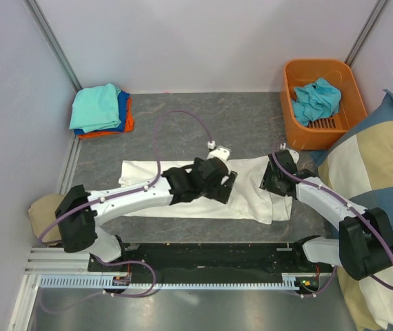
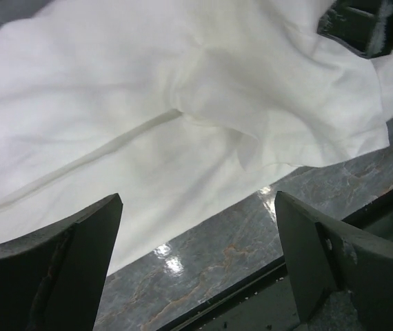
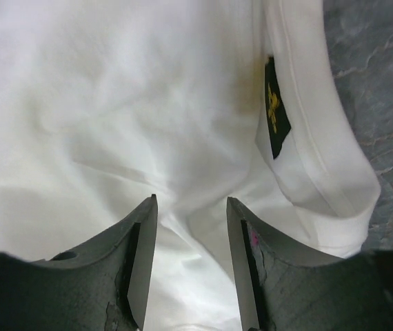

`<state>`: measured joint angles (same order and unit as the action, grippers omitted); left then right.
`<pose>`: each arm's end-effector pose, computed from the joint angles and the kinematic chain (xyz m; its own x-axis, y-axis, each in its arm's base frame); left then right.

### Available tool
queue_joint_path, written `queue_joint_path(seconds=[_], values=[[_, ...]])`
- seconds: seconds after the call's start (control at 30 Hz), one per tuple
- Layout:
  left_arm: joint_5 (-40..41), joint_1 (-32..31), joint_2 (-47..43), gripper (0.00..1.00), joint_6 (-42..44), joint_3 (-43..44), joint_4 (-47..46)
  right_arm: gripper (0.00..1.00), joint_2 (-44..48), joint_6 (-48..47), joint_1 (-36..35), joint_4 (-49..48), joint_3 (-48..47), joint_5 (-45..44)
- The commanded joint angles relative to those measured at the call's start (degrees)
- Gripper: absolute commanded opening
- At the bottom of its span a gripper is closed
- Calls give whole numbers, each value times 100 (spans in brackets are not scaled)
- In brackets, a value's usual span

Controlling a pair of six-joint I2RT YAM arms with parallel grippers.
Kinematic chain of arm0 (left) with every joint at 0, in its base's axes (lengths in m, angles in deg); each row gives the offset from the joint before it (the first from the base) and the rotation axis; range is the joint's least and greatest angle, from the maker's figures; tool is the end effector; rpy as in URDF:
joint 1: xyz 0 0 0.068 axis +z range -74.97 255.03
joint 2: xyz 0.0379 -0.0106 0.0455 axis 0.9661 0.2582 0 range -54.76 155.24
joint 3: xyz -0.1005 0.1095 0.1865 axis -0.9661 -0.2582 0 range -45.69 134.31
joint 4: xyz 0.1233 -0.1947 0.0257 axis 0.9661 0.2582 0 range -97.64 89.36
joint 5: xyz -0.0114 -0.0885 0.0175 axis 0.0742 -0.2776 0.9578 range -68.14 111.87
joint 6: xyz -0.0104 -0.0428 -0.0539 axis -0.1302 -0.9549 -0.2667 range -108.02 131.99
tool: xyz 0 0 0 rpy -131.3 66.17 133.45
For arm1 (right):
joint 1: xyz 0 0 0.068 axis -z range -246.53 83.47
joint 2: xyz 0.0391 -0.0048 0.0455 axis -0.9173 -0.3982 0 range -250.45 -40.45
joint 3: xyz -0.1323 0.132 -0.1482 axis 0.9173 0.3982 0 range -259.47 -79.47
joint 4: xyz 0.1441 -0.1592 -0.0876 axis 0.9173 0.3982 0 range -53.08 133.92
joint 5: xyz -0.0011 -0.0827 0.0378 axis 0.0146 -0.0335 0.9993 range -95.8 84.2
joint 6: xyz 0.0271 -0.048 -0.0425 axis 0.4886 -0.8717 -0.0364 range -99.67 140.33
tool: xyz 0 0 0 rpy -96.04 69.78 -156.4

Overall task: Fold and stack the t-shirts
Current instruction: Fold the tshirt

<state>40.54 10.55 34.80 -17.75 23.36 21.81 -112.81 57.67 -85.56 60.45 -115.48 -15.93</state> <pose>0.1547 -0.2820 0.2256 -0.6663 0.3053 -0.6804 0.5018 0.8584 -0.1062 0.2142 0.0634 0.1409 -0.7941 0.3578 -0.4913 0.3072 0.9338 0.1835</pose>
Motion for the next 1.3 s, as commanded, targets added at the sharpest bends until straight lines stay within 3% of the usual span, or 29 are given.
queue_joint_path(seconds=[0.0, 0.17, 0.37, 0.63, 0.83, 1.27], values=[[173, 901, -606, 100, -313, -645, -79, 53, 82, -86, -31, 29, -783, -410], [276, 2086, -949, 100, -419, -1403, -651, 53, -331, -271, -5, 90, -1460, -621], [777, 2905, -835, 100, -454, -1597, -520, 53, -989, -579, 92, 134, -2409, -859], [936, 3872, -291, 100, -454, -1623, -502, 54, -1597, -684, 496, 178, -2885, -929], [927, 4242, 70, 100, -437, -1808, -616, 53, -1878, -632, 681, 187, -2877, -885], [514, 4392, 448, 100, -542, -1993, -792, 53, -2054, -605, 786, 196, -2771, -631]])
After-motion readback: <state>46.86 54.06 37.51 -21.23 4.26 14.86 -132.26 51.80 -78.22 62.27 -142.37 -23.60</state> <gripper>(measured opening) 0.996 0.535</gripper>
